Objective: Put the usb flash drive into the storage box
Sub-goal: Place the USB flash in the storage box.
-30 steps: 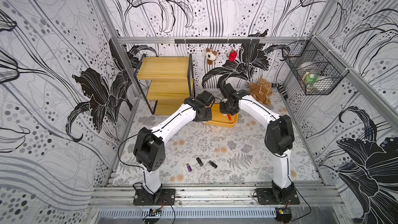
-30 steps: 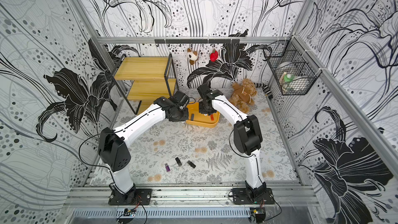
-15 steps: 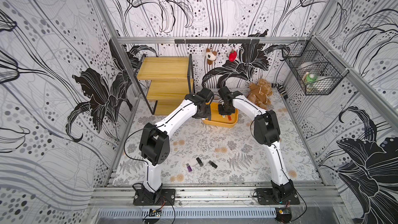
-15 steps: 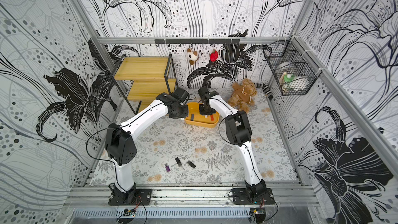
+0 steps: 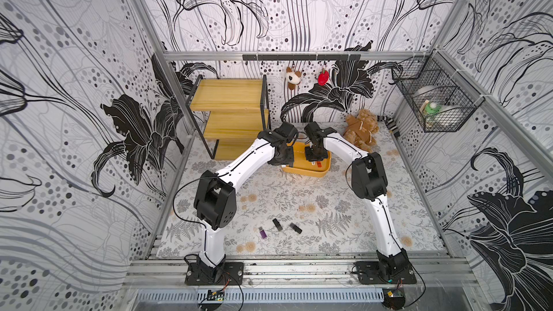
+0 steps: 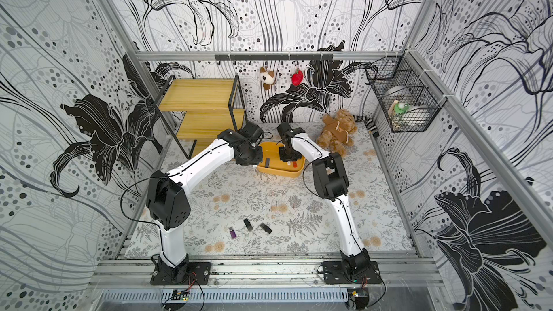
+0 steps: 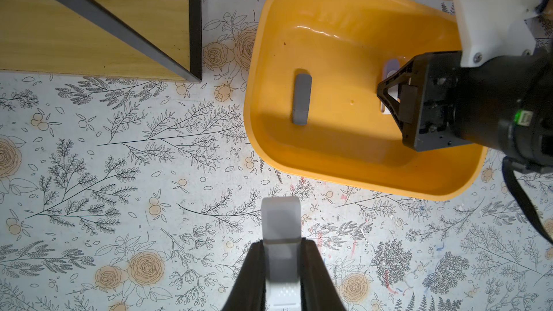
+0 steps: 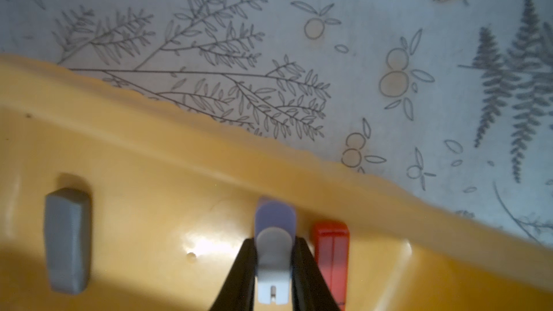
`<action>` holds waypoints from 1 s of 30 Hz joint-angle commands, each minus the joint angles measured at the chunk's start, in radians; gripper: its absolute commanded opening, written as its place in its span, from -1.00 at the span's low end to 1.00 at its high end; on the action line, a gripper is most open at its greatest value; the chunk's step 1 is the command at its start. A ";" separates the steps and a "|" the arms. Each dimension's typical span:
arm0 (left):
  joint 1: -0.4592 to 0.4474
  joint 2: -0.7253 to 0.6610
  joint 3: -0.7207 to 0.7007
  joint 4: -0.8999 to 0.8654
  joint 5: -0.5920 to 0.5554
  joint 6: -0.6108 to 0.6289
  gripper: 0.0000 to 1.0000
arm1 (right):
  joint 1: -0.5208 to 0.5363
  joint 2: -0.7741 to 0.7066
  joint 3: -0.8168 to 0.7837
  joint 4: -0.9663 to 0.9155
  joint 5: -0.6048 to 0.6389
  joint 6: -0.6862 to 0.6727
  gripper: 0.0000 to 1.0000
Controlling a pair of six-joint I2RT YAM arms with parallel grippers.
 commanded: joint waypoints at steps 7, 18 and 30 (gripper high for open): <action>0.002 -0.007 -0.031 0.016 0.006 0.016 -1.00 | -0.021 0.014 -0.035 -0.016 0.030 -0.030 -1.00; 0.003 0.047 0.049 0.028 0.012 0.024 -1.00 | -0.022 -0.022 -0.048 -0.013 0.016 -0.011 -0.09; 0.015 0.200 0.274 0.004 0.015 0.052 -1.00 | -0.028 -0.327 -0.091 -0.029 0.100 0.050 -0.04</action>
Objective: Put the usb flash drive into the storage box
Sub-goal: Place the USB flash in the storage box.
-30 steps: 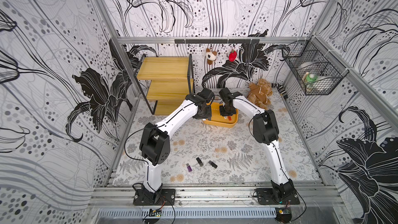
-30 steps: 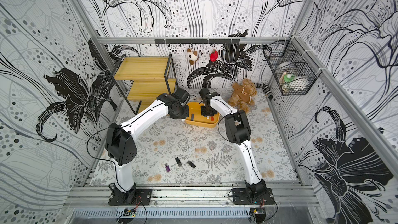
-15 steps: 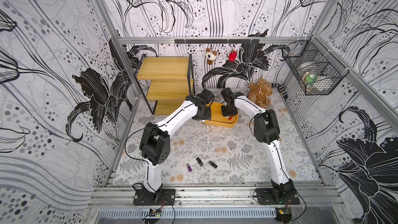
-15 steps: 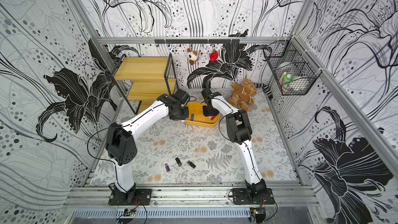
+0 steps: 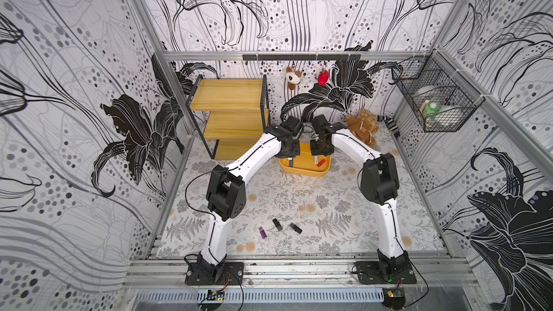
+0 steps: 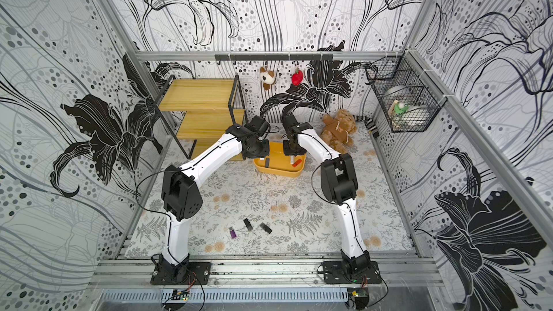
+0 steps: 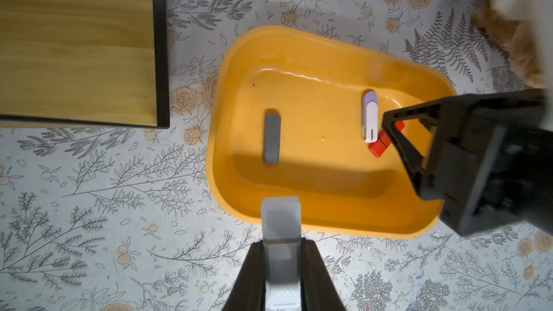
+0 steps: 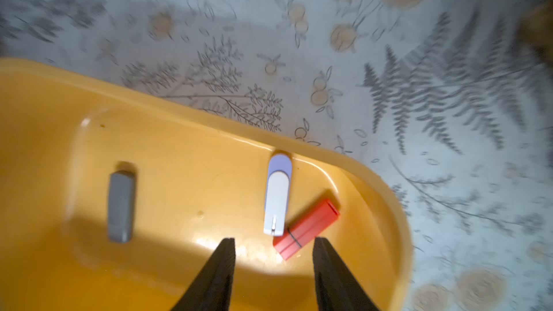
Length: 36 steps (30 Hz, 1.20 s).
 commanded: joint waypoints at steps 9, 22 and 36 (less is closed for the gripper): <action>0.035 0.163 0.116 0.053 0.033 0.045 -1.00 | -0.059 -0.410 -0.346 -0.022 0.092 0.069 -0.02; 0.059 0.264 0.159 0.079 -0.010 0.070 -1.00 | -0.071 -0.618 -0.619 -0.013 0.091 0.092 -0.01; 0.065 0.320 0.147 0.080 -0.040 0.100 -1.00 | -0.074 -0.658 -0.694 0.005 0.071 0.108 -0.01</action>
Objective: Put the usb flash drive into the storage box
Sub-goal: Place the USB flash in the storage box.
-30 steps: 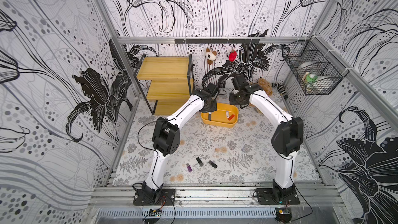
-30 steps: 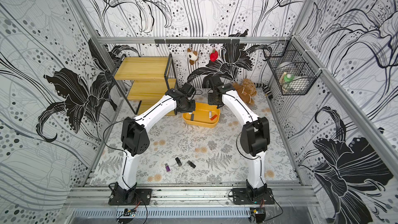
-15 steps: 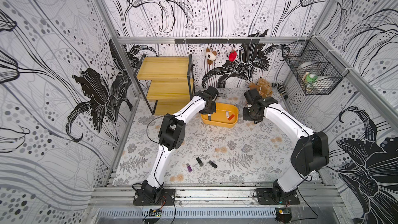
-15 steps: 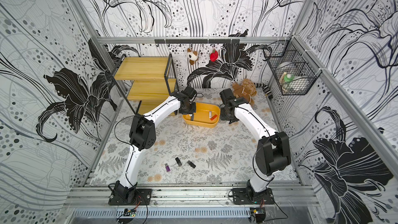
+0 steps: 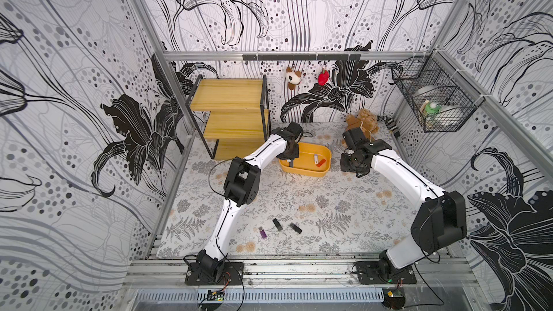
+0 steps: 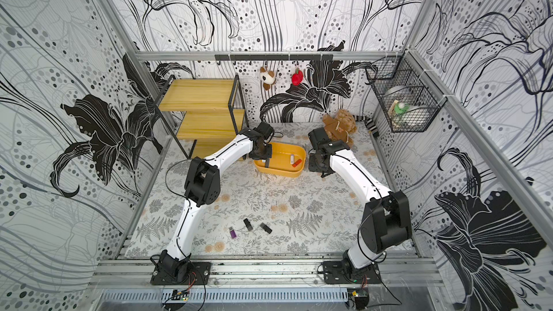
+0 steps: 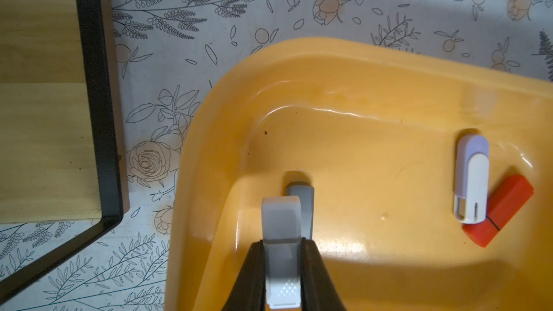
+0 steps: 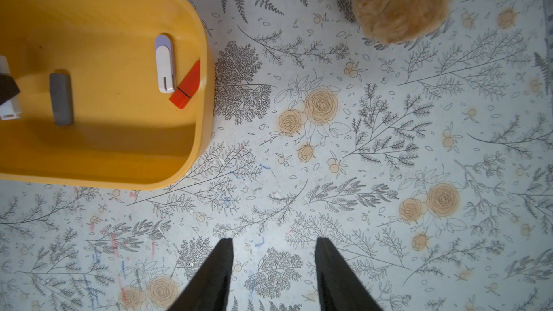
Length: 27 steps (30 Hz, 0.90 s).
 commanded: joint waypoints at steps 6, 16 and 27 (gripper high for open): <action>0.000 0.036 -0.013 0.030 -0.026 0.022 -1.00 | -0.005 -0.051 -0.047 0.002 0.001 0.021 -0.01; -0.004 0.051 -0.030 0.032 -0.049 0.026 -1.00 | -0.005 -0.053 -0.072 0.015 -0.015 0.024 0.00; -0.012 0.058 -0.029 0.031 -0.064 0.025 -0.61 | -0.005 -0.055 -0.077 0.017 -0.016 0.021 0.00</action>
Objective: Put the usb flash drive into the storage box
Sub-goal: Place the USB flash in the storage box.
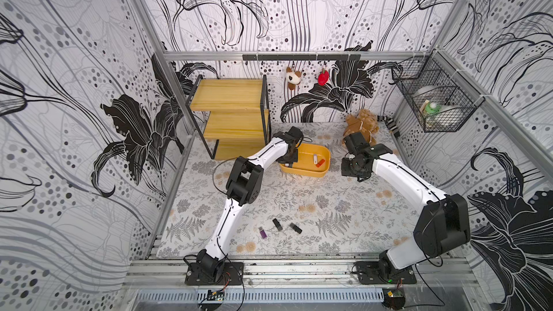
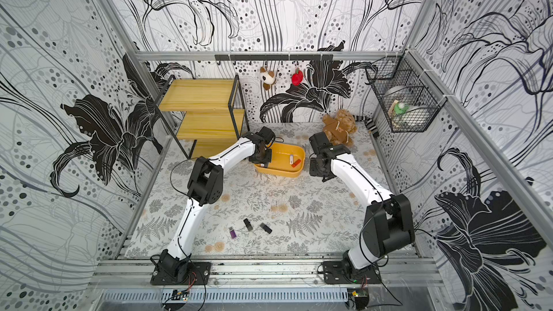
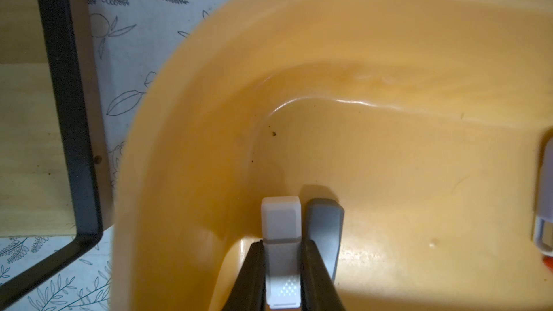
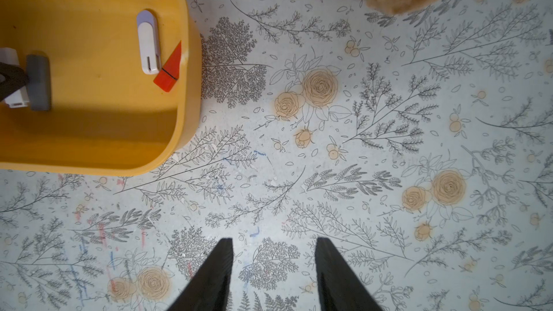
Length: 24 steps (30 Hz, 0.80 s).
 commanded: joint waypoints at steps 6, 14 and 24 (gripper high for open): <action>-0.004 0.008 0.015 0.014 -0.013 0.006 -0.37 | -0.005 -0.023 -0.006 -0.003 -0.005 0.016 -0.01; -0.014 -0.101 0.059 -0.019 -0.015 -0.015 -0.34 | 0.001 -0.054 -0.050 0.013 -0.019 -0.009 0.01; -0.020 -0.425 -0.063 -0.134 -0.061 -0.073 -0.10 | 0.223 -0.166 -0.207 0.028 -0.008 0.008 0.14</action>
